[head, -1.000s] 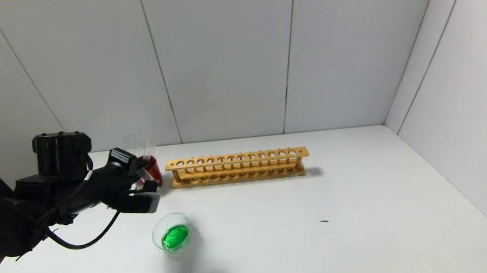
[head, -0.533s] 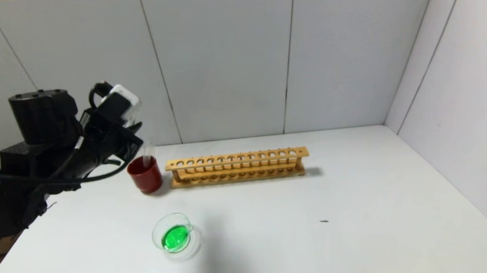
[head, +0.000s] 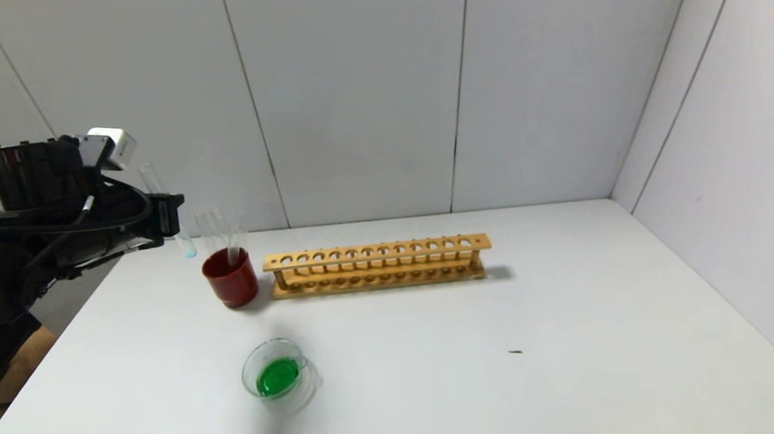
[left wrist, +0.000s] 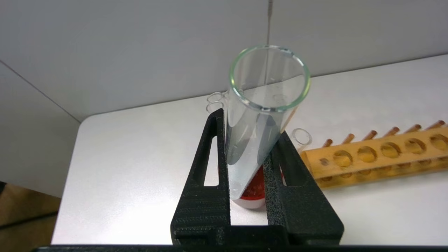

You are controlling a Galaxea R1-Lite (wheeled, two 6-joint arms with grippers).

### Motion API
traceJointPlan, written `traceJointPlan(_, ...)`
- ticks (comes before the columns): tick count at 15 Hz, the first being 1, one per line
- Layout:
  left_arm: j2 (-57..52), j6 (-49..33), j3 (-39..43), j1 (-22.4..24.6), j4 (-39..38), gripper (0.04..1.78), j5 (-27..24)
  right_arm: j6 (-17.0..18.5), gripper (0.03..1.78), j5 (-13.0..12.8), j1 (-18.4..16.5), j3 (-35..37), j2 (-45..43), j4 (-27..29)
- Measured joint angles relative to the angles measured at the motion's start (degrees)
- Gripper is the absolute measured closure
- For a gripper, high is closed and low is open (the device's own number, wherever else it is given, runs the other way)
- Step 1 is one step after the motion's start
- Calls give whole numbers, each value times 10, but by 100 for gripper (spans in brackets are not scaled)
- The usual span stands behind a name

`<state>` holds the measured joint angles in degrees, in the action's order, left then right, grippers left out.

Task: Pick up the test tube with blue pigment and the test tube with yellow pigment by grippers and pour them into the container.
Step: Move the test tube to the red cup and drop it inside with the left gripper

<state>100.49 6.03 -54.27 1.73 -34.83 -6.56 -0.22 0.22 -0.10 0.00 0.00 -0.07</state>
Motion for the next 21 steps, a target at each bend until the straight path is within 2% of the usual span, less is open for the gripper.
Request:
traceJointPlan(7,80,-19,-41,-9,-10,150,-8,0,6,0,0,0,0,0)
traceJointPlan(12,130,-15,-37,-9,-85,150,-7,0,6,0,0,0,0,0)
traceJointPlan(21,158,-17,-21,-17,-89,150,-9,0,6,0,0,0,0,0)
